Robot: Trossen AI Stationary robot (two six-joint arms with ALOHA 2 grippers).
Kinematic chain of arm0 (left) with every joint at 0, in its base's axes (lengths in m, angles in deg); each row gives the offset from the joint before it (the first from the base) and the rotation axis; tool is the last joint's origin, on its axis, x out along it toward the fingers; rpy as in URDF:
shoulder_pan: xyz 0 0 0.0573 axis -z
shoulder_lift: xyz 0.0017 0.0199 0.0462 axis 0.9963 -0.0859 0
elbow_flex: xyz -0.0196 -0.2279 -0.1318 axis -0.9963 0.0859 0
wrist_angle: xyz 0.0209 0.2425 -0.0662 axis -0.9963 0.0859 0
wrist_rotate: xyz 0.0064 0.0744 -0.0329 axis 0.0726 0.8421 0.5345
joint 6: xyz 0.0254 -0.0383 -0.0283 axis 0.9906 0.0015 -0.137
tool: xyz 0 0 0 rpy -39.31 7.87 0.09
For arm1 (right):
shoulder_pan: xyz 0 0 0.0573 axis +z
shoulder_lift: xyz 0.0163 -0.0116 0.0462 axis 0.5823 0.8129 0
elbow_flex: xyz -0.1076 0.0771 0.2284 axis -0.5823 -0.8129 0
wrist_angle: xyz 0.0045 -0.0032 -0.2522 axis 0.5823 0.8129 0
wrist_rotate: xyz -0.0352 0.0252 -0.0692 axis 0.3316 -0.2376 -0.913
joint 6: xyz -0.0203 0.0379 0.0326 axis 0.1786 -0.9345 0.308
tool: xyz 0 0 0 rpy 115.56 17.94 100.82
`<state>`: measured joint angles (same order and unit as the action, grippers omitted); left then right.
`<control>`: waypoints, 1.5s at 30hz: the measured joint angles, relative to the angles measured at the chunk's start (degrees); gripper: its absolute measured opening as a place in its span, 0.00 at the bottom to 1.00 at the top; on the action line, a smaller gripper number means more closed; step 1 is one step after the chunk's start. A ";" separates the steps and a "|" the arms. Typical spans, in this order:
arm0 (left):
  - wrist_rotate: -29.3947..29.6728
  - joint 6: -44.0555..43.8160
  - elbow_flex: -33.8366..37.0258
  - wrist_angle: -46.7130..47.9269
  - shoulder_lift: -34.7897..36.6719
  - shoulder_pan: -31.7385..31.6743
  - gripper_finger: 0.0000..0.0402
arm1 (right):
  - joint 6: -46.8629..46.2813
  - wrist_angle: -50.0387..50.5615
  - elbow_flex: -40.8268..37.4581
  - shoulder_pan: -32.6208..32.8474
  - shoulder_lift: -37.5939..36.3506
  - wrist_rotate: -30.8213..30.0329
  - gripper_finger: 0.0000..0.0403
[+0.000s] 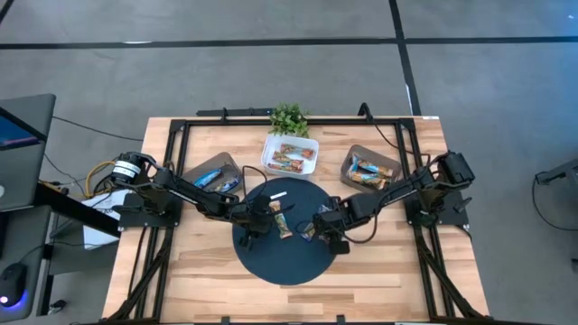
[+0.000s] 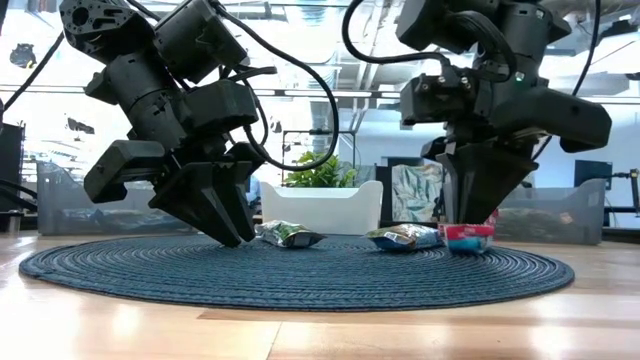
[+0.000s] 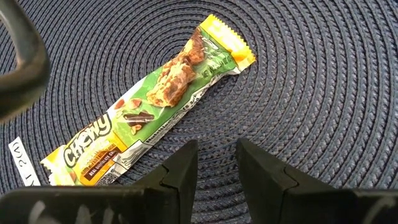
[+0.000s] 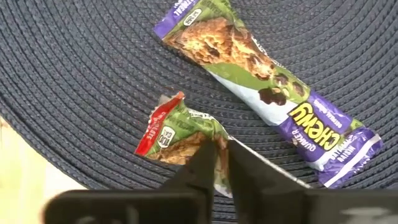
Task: Pick and place Granola Bars by type
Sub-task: Put the red granola bar into the white bin
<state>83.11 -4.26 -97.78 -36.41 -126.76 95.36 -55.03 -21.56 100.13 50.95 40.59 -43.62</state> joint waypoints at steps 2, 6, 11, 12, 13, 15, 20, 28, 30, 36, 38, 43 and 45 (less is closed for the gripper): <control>0.01 0.00 0.00 -0.01 0.00 0.00 0.27 | 0.54 0.07 0.00 -0.06 0.00 0.24 0.02; 0.00 0.00 0.00 0.00 0.00 0.00 0.27 | 1.69 -0.01 0.00 0.35 0.00 -0.15 0.01; 0.00 -0.01 0.00 -0.04 0.00 0.00 0.27 | 2.71 0.35 0.30 1.35 -0.37 -0.95 0.00; 0.00 -0.01 0.00 -0.06 0.00 0.00 0.27 | 2.90 0.84 0.75 1.77 -0.35 -1.54 0.00; 0.00 -0.01 0.00 -0.17 0.00 0.00 0.27 | 3.04 1.66 1.42 2.24 -0.33 -2.37 0.00; 0.00 0.00 0.00 -0.24 0.00 0.00 0.27 | 4.01 3.24 3.11 3.24 -0.35 -4.28 0.00; 0.00 0.00 0.00 -0.28 0.00 0.00 0.27 | 7.94 4.37 6.85 5.71 -0.35 -10.91 0.00; -0.02 0.00 0.00 -0.35 0.00 0.00 0.27 | 16.28 4.18 11.34 5.57 -0.44 -37.63 0.00; -0.02 -0.01 0.00 -0.35 0.00 0.00 0.27 | 16.99 4.12 11.65 3.46 -0.44 -43.25 0.00; -0.02 -0.02 0.00 -0.39 0.00 0.00 0.27 | 17.37 1.56 11.67 -7.18 -0.46 -48.27 0.00; -0.02 -0.02 0.00 -0.39 0.00 0.00 0.27 | 18.96 -1.50 11.67 -11.00 -0.46 -47.40 0.00; -0.02 0.00 0.00 -0.39 0.00 0.00 0.27 | 26.35 -10.96 11.69 -17.74 -0.46 -38.75 0.00; -0.04 0.17 0.00 -0.42 0.00 0.00 0.27 | 29.42 -14.69 11.69 -19.30 -0.46 -33.81 0.00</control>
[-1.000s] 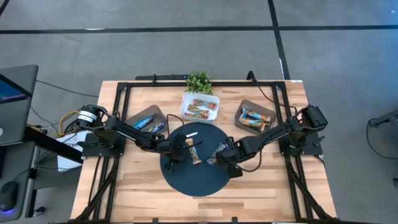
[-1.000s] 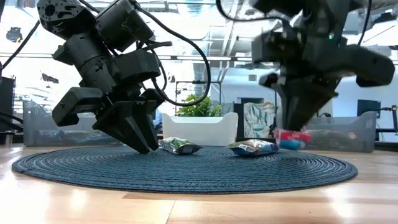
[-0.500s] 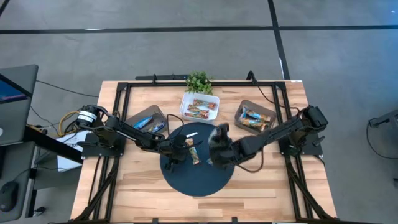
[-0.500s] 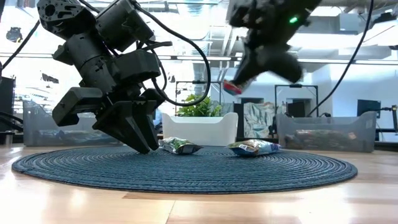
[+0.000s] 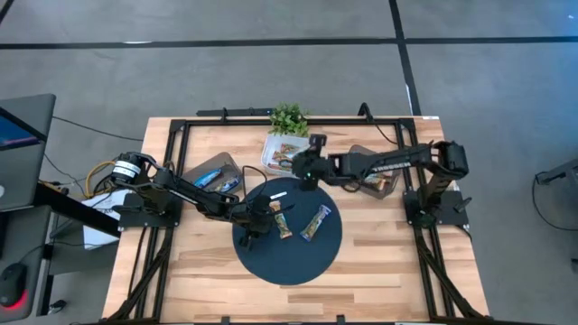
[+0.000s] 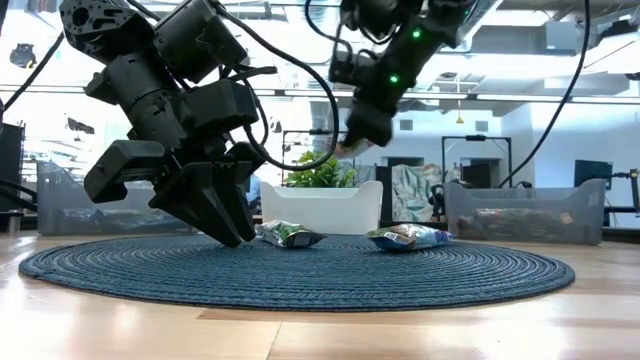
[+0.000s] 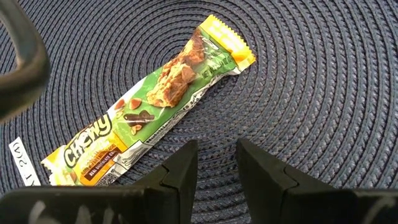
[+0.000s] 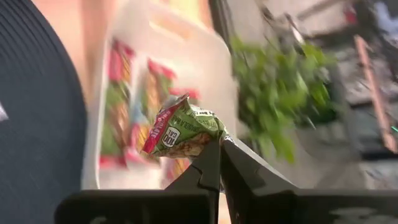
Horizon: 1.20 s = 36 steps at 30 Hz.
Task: Pick and place Granola Bars by type
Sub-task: Put the red granola bar into the white bin, then put the blue granola bar into the left black bin
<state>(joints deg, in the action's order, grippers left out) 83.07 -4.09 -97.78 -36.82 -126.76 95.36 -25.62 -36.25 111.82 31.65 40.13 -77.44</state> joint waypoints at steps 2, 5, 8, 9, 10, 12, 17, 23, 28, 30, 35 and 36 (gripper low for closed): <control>0.00 0.03 0.00 0.00 0.00 0.00 0.27 | 1.77 -3.87 0.00 -1.44 0.00 5.07 0.00; 0.00 0.03 0.00 -0.01 0.00 0.00 0.27 | 2.42 -8.41 0.04 -3.55 -0.01 10.94 0.00; 0.00 0.03 0.00 -0.65 0.00 0.00 0.27 | 0.22 -10.79 0.09 -5.48 0.45 13.85 0.00; -0.03 0.03 0.04 -1.15 -0.02 0.00 0.27 | -0.73 -10.38 0.08 -6.12 0.48 14.29 0.00; -0.01 0.03 0.04 -1.79 -0.04 0.00 0.27 | -1.55 -10.17 0.07 -6.65 0.48 14.54 0.00; -0.02 0.03 0.04 -3.12 -0.07 0.00 0.27 | -3.24 -9.64 0.07 -7.51 0.48 15.19 0.00; -0.03 0.03 0.04 -3.42 -0.07 0.00 0.27 | -5.98 -8.44 0.07 -8.63 0.52 15.99 0.00; -0.05 0.53 0.04 -2.99 -0.07 0.00 0.27 | -5.63 -8.50 0.07 -8.54 0.52 16.32 0.00; -0.05 0.80 0.04 -2.75 -0.07 0.00 0.27 | -5.56 -8.69 0.07 -8.88 0.52 18.47 0.12; -0.03 0.81 0.04 -2.75 -0.05 0.00 0.27 | -5.59 -8.68 0.07 -8.95 0.52 18.44 0.20; -0.02 3.00 0.04 -2.75 -0.04 0.00 0.27 | -5.97 -8.33 0.07 -9.29 0.42 18.41 0.41; -0.03 3.54 0.04 -2.76 -0.05 0.00 0.27 | -5.97 -7.85 0.04 -9.11 0.17 18.39 0.44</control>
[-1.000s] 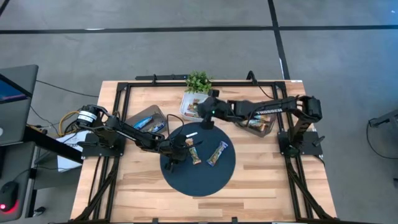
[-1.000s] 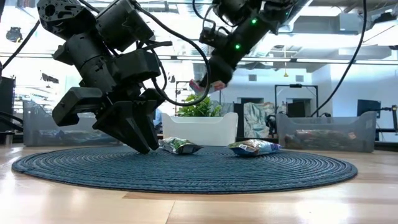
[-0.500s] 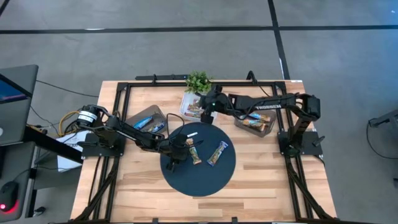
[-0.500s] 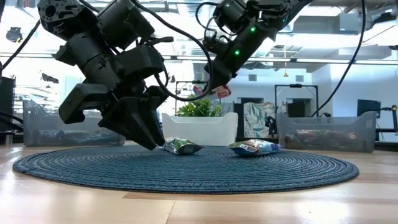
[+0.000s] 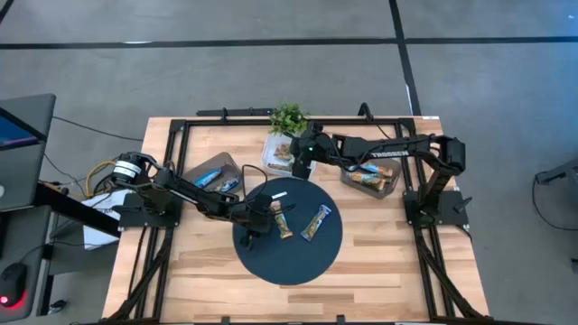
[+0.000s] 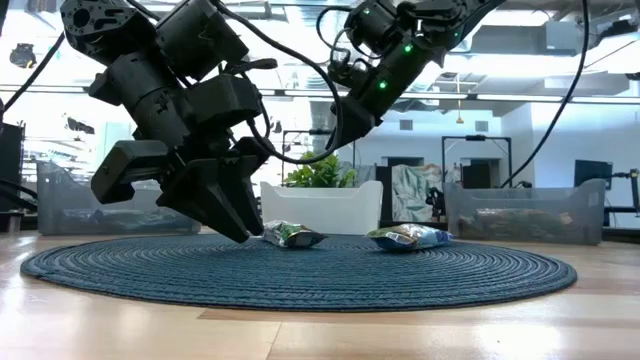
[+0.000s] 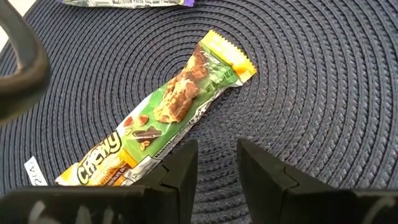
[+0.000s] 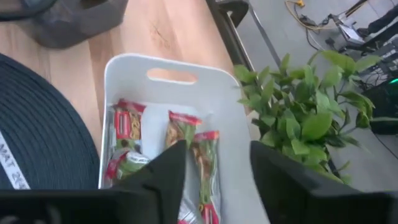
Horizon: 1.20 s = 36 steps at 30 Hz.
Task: Pick and place Granola Bars by type
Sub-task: Put the blue granola bar into the left black bin
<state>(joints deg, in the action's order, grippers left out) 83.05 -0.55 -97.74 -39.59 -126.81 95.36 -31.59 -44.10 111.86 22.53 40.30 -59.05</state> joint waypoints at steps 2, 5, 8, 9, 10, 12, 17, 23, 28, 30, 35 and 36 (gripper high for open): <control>0.01 1.00 0.00 -0.11 0.01 0.02 0.27 | 0.34 0.18 0.00 0.81 -0.76 -0.27 0.49; 0.02 1.45 -0.82 -0.05 0.09 0.02 0.27 | 0.41 2.47 0.00 2.64 -2.41 -0.77 0.54; 0.02 1.45 -2.20 -0.23 0.16 0.20 0.27 | -0.63 6.62 0.00 5.09 -4.49 -3.25 0.55; 0.00 1.44 -2.58 -0.24 0.16 0.36 0.27 | -1.38 8.05 0.00 6.02 -5.27 -4.08 0.54; 0.00 1.44 -2.94 -0.28 0.16 0.61 0.27 | -2.40 9.22 0.03 7.01 -5.97 -4.82 0.54; -0.02 1.45 -3.71 -0.53 0.16 1.24 0.27 | -4.75 13.09 0.02 9.14 -7.13 -4.99 0.53; -0.03 2.20 -5.33 -2.04 0.16 2.83 0.27 | -11.70 22.83 -0.03 15.63 -8.17 -4.95 0.50; -0.08 4.09 -5.35 -6.06 0.18 3.00 0.27 | -20.03 24.72 -7.72 25.50 -8.17 -4.80 0.48; -0.02 7.03 -5.34 -8.30 0.18 2.80 0.27 | -27.96 20.87 -15.12 33.45 -8.08 -4.73 0.45; -0.17 8.05 -5.33 -10.23 0.19 2.78 0.27 | -28.53 17.74 -16.72 36.17 -8.08 -4.71 0.44; -0.55 8.30 -5.44 -17.94 -1.57 1.79 0.27 | -29.44 15.75 -17.09 39.65 -8.08 -3.05 0.41; -0.69 8.10 -5.38 -19.12 -2.58 1.37 0.27 | -30.06 16.01 -17.09 39.73 -8.08 -2.68 0.41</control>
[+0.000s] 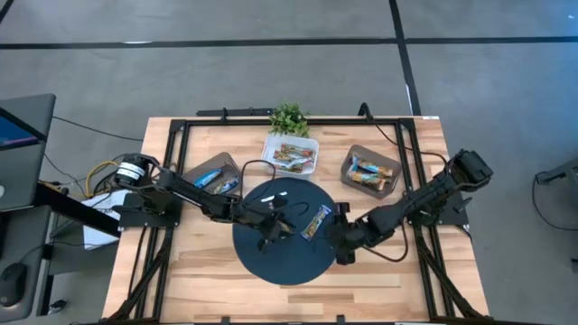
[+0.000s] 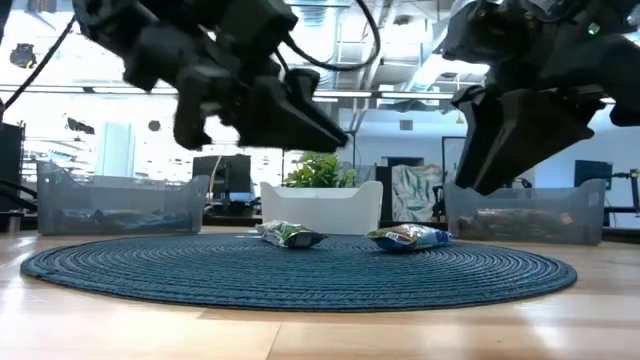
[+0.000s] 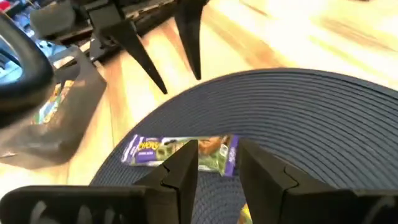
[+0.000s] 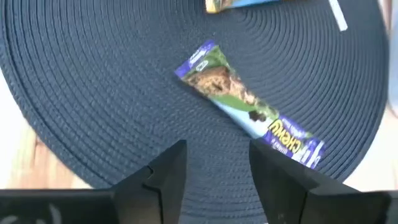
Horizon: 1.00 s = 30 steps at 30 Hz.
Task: Pick and place Granola Bars by type
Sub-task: Put the blue granola bar into the left black bin
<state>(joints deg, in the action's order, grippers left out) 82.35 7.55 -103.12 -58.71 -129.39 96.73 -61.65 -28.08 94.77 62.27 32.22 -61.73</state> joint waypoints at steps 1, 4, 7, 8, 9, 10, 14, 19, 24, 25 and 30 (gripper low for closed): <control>-0.56 -0.30 -0.16 -2.00 -1.55 -0.41 0.27 | -0.78 0.07 0.00 -0.02 0.00 0.35 0.40; -1.99 -1.87 -2.34 -3.39 -6.41 -1.79 0.27 | -4.37 0.93 0.00 -0.33 0.15 1.10 0.38; -4.59 -3.36 -5.95 -2.11 -10.45 -3.07 0.27 | -5.97 1.36 -0.01 -0.94 1.72 1.35 0.36; -5.44 -3.80 -6.97 -1.01 -11.34 -3.37 0.27 | -5.98 1.35 -0.04 -0.98 2.14 1.71 0.35; -6.22 -4.36 -8.39 -0.15 -12.40 -3.55 0.27 | -5.99 0.93 0.04 -1.05 2.84 2.35 0.35; -6.74 -4.97 -9.47 1.18 -13.01 -3.69 0.27 | -6.00 0.75 0.10 -1.39 3.57 3.42 0.34; -7.38 -6.87 -12.58 5.42 -14.11 -4.00 0.30 | -6.03 0.92 0.02 -2.37 6.48 8.18 0.34; -6.94 -10.60 -13.82 8.00 -14.13 -4.08 0.39 | -6.16 -0.12 0.37 -4.49 9.06 11.22 0.35; -5.92 -13.93 -14.25 10.48 -14.15 -4.26 0.52 | -5.95 -2.07 0.30 -7.08 9.59 13.63 0.36; -5.84 -14.69 -14.25 10.56 -14.18 -4.34 0.54 | -5.91 -2.40 0.26 -7.36 9.62 13.77 0.36; -5.49 -18.30 -14.25 12.32 -14.18 -4.66 0.64 | -5.60 -2.63 0.22 -7.96 9.68 14.00 0.36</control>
<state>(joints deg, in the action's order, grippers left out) 76.86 -10.74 -117.36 -46.38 -143.56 92.07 -67.25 -30.71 94.99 54.31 41.90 -47.73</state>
